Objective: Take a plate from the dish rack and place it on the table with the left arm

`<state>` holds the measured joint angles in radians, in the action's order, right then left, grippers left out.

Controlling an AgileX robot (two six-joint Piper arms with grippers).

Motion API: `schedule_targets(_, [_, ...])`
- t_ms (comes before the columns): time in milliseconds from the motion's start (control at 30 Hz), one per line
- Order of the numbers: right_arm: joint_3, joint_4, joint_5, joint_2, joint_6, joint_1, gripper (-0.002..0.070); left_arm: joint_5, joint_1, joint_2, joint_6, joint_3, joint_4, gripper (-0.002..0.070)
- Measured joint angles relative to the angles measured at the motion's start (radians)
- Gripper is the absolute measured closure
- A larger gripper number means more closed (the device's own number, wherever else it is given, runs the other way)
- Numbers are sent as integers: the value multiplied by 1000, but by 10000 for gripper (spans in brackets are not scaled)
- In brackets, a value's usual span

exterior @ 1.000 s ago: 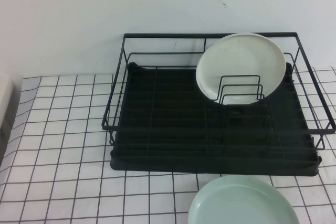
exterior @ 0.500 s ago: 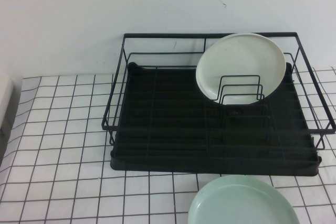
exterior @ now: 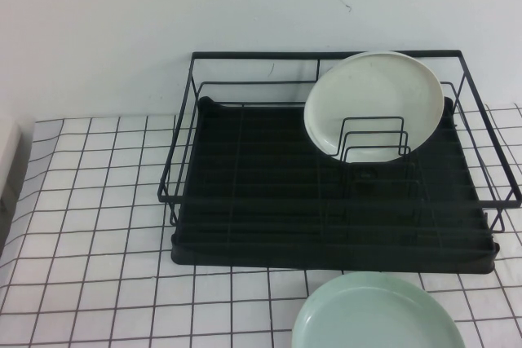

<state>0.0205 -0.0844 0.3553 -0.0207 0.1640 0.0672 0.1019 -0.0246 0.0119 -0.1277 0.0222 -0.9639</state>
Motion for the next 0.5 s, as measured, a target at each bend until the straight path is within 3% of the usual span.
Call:
schedule_targets(267, [0,0,0,0,0,0,678,110,0,-11,-67,-74,7,678])
schedule_targets(500, [0,0,0,0,0,0,678,378,0,-286,-134,-424,193,678])
